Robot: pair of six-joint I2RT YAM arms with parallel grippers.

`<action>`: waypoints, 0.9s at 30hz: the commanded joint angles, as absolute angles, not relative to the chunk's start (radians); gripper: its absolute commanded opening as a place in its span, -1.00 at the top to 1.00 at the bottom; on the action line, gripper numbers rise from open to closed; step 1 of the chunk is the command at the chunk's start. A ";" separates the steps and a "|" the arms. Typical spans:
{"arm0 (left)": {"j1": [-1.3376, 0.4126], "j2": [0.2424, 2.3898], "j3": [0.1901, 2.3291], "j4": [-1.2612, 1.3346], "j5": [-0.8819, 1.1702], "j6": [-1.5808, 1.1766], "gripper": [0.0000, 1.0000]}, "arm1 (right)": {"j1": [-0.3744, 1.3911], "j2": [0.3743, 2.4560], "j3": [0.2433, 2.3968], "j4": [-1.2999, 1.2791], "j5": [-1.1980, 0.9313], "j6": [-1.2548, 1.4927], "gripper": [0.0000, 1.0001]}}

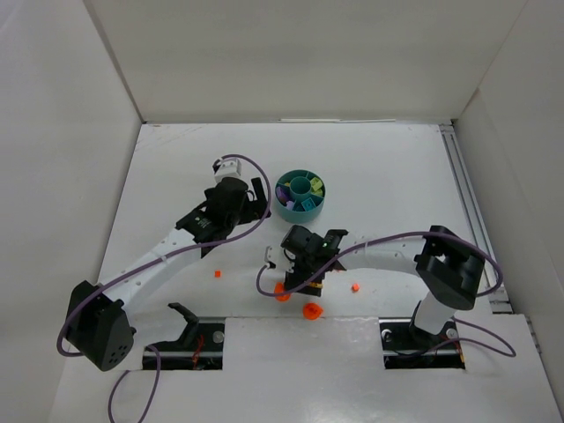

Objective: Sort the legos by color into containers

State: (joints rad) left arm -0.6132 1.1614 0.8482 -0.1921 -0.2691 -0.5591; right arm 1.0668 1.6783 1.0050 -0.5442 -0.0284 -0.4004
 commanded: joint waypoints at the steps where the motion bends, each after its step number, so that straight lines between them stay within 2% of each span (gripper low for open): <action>1: -0.609 1.124 0.851 -0.196 -0.296 -0.566 -1.00 | 1.069 1.692 1.023 -0.500 -0.017 -0.439 -0.69; 2: -0.609 1.124 0.851 -0.196 -0.296 -0.566 -1.00 | 1.069 1.703 1.023 -0.512 -0.017 -0.439 -0.44; 4: -0.609 1.124 0.851 -0.196 -0.296 -0.566 -1.00 | 1.069 1.703 1.023 -0.522 -0.017 -0.419 -0.23; 5: -0.609 1.124 0.842 -0.196 -0.296 -0.566 -1.00 | 1.069 1.703 1.023 -0.522 -0.026 -0.419 -0.05; 9: -0.609 1.124 0.842 -0.196 -0.296 -0.566 -1.00 | 1.069 1.669 1.014 -0.512 -0.037 -0.410 0.28; 12: -0.609 1.124 0.851 -0.205 -0.314 -0.566 -1.00 | 1.069 1.638 1.035 -0.491 -0.037 -0.410 0.43; 20: -0.580 1.078 0.839 -0.236 -0.390 -0.611 -1.00 | 0.973 1.559 1.097 -0.413 -0.093 -0.454 0.54; 27: -0.370 1.089 0.776 -0.172 -0.180 -0.612 -1.00 | 0.756 1.505 1.193 -0.238 -0.259 -0.540 0.54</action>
State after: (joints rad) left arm -0.4271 1.0973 0.8104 -0.2153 -0.2760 -0.6079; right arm 0.8116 1.5417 1.1236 -0.3813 -0.1589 -0.4953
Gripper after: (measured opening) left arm 0.997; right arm 0.427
